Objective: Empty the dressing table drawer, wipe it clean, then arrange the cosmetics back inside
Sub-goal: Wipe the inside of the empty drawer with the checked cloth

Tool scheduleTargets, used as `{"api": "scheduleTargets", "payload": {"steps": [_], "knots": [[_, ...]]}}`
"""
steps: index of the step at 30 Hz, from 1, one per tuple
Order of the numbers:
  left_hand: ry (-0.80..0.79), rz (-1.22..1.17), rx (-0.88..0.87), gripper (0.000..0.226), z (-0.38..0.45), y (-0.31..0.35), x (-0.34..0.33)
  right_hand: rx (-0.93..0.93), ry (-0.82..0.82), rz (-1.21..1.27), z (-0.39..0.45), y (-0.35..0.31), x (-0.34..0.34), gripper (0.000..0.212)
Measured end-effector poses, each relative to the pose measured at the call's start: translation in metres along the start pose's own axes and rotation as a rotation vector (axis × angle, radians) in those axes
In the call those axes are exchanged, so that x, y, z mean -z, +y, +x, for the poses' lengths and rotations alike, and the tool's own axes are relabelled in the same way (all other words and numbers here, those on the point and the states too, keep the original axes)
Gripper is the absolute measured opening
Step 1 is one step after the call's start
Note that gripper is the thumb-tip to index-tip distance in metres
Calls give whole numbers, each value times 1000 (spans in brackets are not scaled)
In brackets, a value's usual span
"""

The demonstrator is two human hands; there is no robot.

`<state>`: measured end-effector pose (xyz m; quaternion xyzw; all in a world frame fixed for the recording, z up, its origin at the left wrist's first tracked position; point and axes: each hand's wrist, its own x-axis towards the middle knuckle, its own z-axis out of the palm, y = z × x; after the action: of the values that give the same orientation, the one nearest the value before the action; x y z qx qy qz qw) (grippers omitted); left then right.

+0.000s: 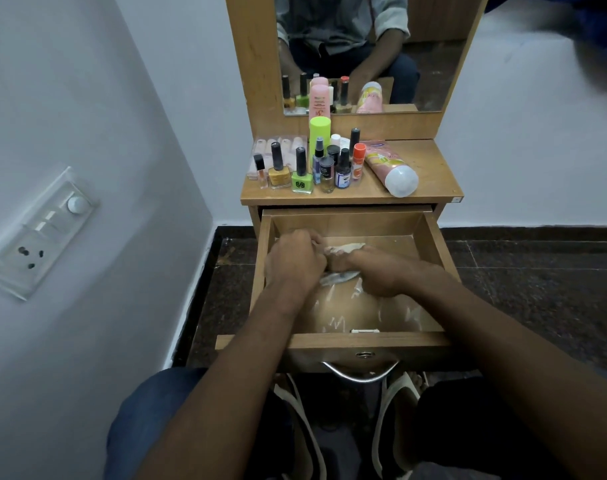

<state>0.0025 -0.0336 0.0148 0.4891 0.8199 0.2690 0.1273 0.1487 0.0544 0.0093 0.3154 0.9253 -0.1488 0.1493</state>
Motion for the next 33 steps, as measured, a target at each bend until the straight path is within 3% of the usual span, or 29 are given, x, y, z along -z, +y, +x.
{"api": "scheduleTargets", "payload": {"steps": [6, 9, 12, 15, 20, 24, 28, 33], "knots": [[115, -30, 55, 25, 3, -2, 2, -13, 14, 0, 4, -17, 4, 88], [141, -73, 49, 25, 0, -3, 5, -1, 33, -20, 3, -19, 7, 76], [277, -141, 52, 37, 6, -12, 16, -87, 149, -66, 1, -17, 10, 61], [395, -226, 109, 46, 15, -25, 26, -95, 210, 1, 5, -24, 10, 62], [332, -243, 169, 37, 19, -38, 25, -68, 180, -12, 12, -33, 2, 63], [357, -224, 267, 24, 24, -40, 29, 30, 144, -36, 24, -36, 4, 85], [332, -303, 375, 21, 29, -49, 30, 77, 134, -37, 35, -41, 0, 86], [362, -261, 357, 13, 21, -40, 27, 128, 110, 7, 50, -30, -4, 91]]}}
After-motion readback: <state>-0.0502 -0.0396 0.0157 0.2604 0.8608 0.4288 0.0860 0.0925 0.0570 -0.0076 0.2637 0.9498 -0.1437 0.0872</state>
